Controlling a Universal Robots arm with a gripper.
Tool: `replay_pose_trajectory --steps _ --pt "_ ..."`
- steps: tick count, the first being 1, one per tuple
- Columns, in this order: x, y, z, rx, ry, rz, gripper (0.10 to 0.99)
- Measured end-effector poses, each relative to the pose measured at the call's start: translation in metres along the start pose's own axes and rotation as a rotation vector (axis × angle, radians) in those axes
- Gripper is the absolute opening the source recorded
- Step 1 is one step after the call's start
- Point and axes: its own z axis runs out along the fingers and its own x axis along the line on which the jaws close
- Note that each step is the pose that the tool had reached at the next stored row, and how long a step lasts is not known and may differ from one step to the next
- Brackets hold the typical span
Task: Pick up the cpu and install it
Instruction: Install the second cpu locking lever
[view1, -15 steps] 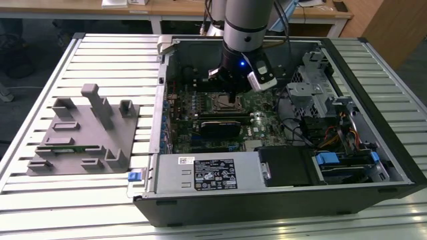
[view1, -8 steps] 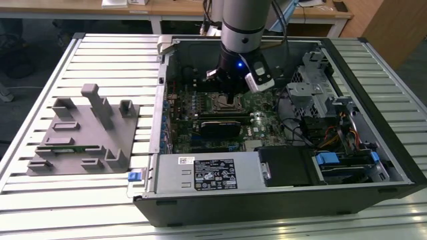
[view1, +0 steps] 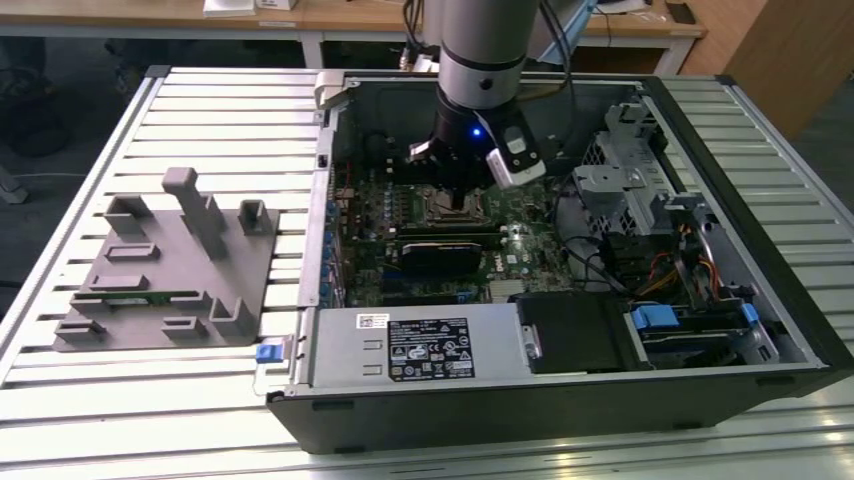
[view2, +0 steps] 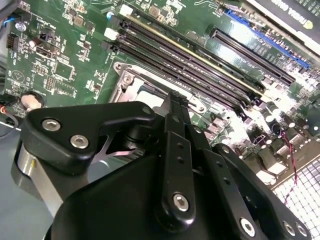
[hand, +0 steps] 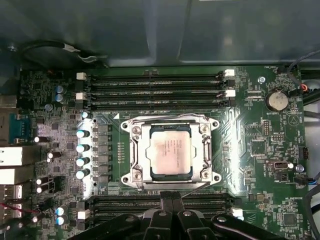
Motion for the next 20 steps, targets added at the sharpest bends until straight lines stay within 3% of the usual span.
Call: replay_pose_trajectory --steps 12,20 --pt "0.008 -0.0017 0.0031 0.0 0.0001 0.0 0.106" --pt "0.0081 -0.0039 0.0107 -0.002 0.0077 0.001 0.106"
